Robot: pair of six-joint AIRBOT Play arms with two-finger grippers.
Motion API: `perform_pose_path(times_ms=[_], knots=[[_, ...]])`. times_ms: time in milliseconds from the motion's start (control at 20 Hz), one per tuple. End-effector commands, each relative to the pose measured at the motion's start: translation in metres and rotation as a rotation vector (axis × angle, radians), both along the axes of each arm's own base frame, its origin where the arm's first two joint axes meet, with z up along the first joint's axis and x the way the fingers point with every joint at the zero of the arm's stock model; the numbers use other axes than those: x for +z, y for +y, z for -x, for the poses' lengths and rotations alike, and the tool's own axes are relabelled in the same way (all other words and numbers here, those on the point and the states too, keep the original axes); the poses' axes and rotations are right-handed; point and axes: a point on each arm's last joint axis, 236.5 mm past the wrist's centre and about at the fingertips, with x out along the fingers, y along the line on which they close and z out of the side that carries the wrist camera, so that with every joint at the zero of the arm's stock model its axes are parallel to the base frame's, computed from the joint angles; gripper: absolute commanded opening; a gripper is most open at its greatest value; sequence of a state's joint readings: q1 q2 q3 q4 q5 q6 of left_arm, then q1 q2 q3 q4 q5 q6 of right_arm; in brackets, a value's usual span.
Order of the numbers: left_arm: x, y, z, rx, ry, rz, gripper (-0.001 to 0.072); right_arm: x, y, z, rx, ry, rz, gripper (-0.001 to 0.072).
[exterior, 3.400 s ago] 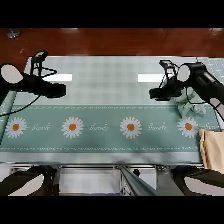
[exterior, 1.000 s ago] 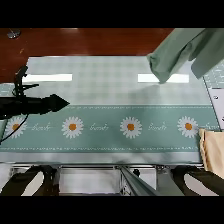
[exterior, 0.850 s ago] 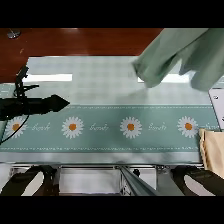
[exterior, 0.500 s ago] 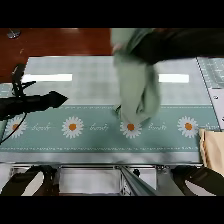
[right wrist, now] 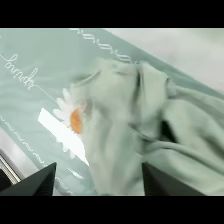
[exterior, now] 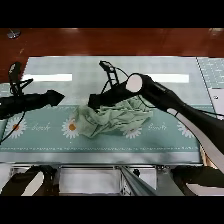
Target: Fold the shirts.
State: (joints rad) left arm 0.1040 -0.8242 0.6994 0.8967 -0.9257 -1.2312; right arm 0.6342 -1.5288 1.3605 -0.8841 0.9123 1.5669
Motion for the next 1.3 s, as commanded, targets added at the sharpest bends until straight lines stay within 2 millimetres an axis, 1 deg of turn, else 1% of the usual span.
perform_pose_path(times_ms=[0, 50, 100, 150, 200, 250, 300, 350, 400, 450, 550, 600, 700, 800, 850, 900, 950, 1100, 1200, 1250], knots=[[-0.011, -0.012, 0.025, -0.068, 0.106, 0.021, 0.0703, 0.033, -0.069, -0.039, -0.082, 0.049, -0.042, 0.0621], [-0.016, -0.015, 0.033, -0.094, 0.145, 0.029, 0.0702, 0.052, -0.117, -0.06, -0.162, 0.017, -0.034, 0.0621], [-0.021, -0.019, 0.043, -0.123, 0.19, 0.038, 0.0702, 0.062, -0.169, -0.073, -0.237, -0.012, 0.014, 0.0621], [-0.027, -0.024, 0.054, -0.154, 0.247, 0.049, 0.0702, 0.063, -0.223, -0.075, -0.305, -0.024, 0.103, 0.0621], [-0.037, -0.028, 0.065, -0.17, 0.328, 0.073, 0.0702, 0.055, -0.28, -0.068, -0.382, -0.007, 0.213, 0.0621], [-0.046, -0.033, 0.071, -0.155, 0.399, 0.116, 0.0702, 0.043, -0.325, -0.054, -0.447, 0.028, 0.301, 0.062], [-0.051, -0.044, 0.072, -0.156, 0.429, 0.189, 0.0702, 0.027, -0.361, -0.035, -0.515, 0.075, 0.356, 0.062], [-0.049, -0.06, 0.066, -0.163, 0.428, 0.286, 0.0702, 0.01, -0.38, -0.017, -0.574, 0.125, 0.356, 0.062], [-0.048, -0.071, 0.058, -0.151, 0.434, 0.376, 0.0702, -0.007, -0.39, 0.001, -0.624, 0.171, 0.336, 0.062], [-0.055, -0.077, 0.055, -0.143, 0.461, 0.405, 0.0703, -0.022, -0.391, 0.016, -0.639, 0.195, 0.318, 0.062], [-0.077, -0.087, 0.052, -0.144, 0.521, 0.4, 0.0703, -0.048, -0.386, 0.04, -0.643, 0.211, 0.299, 0.062], [-0.086, -0.093, 0.047, -0.128, 0.531, 0.406, 0.0702, -0.056, -0.381, 0.048, -0.637, 0.214, 0.294, 0.062], [-0.099, -0.102, 0.031, -0.073, 0.51, 0.408, 0.0702, -0.07, -0.371, 0.058, -0.634, 0.243, 0.265, 0.062], [-0.104, -0.11, 0.019, -0.052, 0.47, 0.41, 0.07, -0.081, -0.37, 0.061, -0.653, 0.258, 0.257, 0.062], [-0.103, -0.112, 0.014, -0.046, 0.451, 0.419, 0.0675, -0.084, -0.368, 0.06, -0.667, 0.258, 0.243, 0.062], [-0.101, -0.113, 0.011, -0.055, 0.429, 0.422, 0.0311, -0.085, -0.367, 0.056, -0.678, 0.255, 0.23, 0.062], [-0.097, -0.114, 0.009, -0.092, 0.395, 0.406, 0.0018, -0.085, -0.365, 0.052, -0.691, 0.254, 0.211, 0.062], [-0.078, -0.114, 0.003, -0.152, 0.358, 0.422, 0.0018, -0.086, -0.351, 0.033, -0.74, 0.28, 0.097, 0.0619], [-0.062, -0.108, -0.004, -0.175, 0.33, 0.438, 0.0017, -0.085, -0.332, 0.015, -0.741, 0.288, -0.024, 0.062], [-0.055, -0.106, -0.008, -0.182, 0.321, 0.448, 0.0017, -0.089, -0.321, 0.011, -0.723, 0.299, -0.044, 0.0619]])
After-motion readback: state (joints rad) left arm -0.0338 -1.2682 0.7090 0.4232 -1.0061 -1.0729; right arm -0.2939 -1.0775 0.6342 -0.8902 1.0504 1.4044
